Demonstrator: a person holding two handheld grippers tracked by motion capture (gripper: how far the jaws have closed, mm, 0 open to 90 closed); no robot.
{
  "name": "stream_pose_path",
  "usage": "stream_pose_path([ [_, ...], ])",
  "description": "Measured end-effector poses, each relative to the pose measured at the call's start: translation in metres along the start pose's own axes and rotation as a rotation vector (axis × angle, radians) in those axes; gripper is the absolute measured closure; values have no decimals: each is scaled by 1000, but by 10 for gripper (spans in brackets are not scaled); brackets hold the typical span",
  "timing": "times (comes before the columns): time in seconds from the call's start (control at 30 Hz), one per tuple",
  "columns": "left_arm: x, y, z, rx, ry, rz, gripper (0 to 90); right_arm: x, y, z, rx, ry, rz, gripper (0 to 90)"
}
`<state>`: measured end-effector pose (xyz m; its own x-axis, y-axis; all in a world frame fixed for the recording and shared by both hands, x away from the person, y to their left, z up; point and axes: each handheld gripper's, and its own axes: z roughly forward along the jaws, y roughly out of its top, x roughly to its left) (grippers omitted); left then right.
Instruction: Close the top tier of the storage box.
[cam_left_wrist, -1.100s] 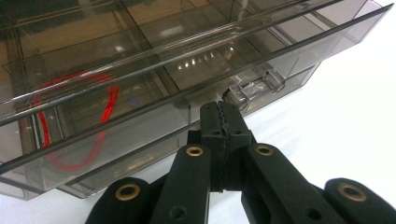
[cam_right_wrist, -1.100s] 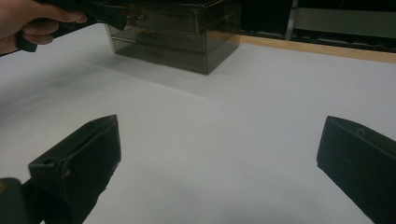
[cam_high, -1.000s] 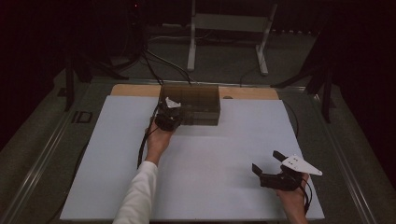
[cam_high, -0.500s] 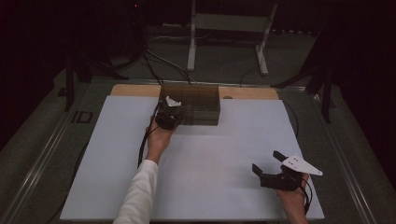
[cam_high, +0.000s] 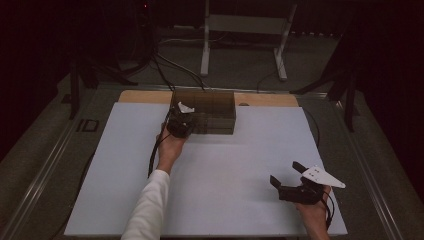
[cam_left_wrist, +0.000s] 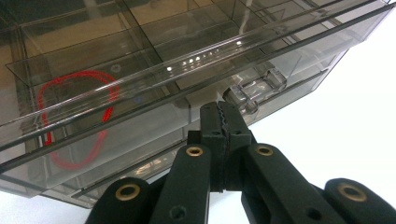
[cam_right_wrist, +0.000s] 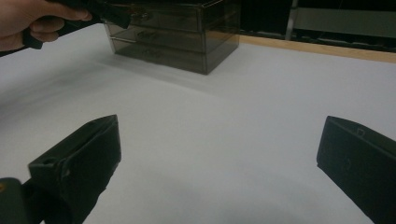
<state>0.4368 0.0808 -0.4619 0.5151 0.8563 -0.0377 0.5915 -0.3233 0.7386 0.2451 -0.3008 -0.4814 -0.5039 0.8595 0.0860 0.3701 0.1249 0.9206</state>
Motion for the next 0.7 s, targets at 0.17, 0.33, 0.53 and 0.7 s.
stream_pose_path([
  [0.17,0,1,1,0,3,0,900,0,0,0,0,-1,1,0],
  [0.33,1,2,2,0,4,-5,900,0,0,0,1,0,1,0],
  [0.53,2,3,2,3,5,-1,900,0,0,0,1,-1,2,0],
  [0.7,1,5,3,-2,9,-5,900,0,0,0,1,-1,2,0],
])
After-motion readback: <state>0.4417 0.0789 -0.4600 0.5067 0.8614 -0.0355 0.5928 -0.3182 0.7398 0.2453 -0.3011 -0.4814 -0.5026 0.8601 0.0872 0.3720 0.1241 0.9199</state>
